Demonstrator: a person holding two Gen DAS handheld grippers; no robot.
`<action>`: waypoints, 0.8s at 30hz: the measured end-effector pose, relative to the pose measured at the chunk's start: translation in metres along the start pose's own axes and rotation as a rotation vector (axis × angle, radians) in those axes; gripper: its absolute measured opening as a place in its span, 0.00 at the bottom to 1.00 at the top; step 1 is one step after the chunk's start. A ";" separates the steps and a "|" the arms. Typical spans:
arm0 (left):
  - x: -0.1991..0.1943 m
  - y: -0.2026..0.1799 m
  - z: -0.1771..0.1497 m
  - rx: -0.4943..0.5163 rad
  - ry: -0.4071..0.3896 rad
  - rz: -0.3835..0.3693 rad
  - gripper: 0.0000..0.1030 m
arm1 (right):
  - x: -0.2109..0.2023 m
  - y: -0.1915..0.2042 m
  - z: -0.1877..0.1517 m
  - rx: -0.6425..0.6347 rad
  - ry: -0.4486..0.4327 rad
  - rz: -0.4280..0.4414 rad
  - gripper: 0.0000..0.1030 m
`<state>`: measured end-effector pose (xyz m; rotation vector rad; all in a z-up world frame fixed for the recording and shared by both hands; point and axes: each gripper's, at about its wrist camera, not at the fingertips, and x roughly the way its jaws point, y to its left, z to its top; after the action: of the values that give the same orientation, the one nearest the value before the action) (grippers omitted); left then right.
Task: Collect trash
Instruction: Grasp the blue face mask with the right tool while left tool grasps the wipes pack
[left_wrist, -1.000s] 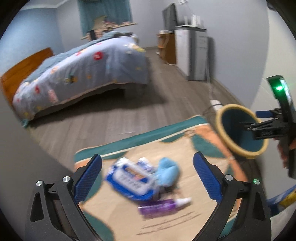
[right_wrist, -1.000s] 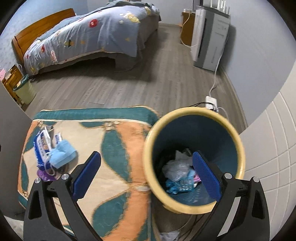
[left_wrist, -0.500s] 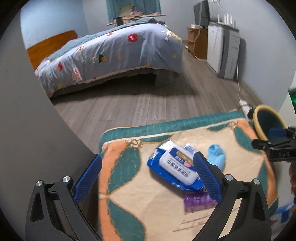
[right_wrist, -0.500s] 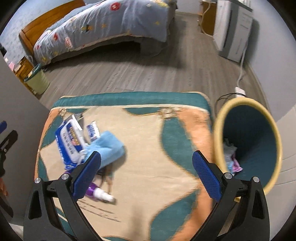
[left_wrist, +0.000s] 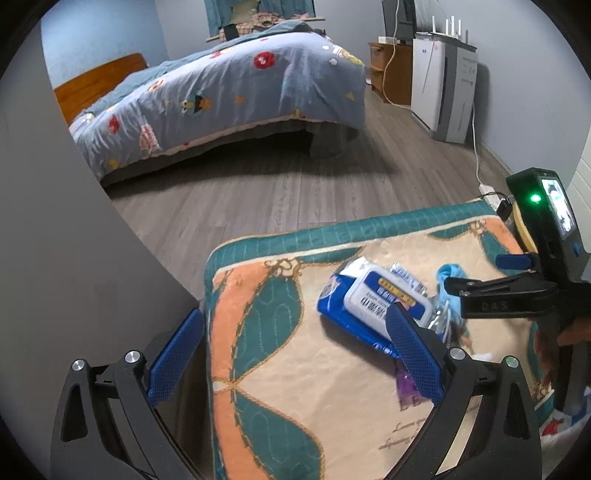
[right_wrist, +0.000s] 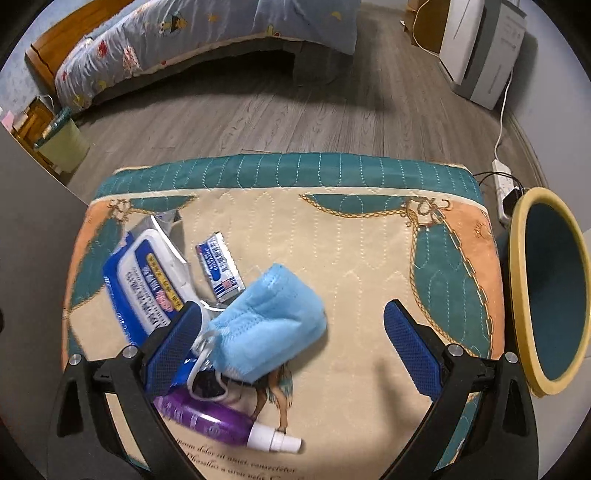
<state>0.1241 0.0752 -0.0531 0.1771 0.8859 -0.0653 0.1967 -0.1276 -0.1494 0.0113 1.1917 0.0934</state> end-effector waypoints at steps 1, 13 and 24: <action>0.002 0.002 -0.001 -0.009 0.007 -0.002 0.95 | 0.004 0.001 0.001 0.002 0.004 -0.014 0.94; 0.019 -0.005 -0.005 -0.026 0.052 -0.009 0.95 | 0.022 -0.017 -0.007 0.145 0.119 0.110 0.39; 0.048 -0.053 -0.010 0.075 0.136 0.004 0.95 | -0.009 -0.032 -0.002 0.081 0.062 0.128 0.29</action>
<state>0.1395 0.0259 -0.1031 0.2558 1.0194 -0.0842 0.1935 -0.1602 -0.1436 0.1577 1.2560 0.1590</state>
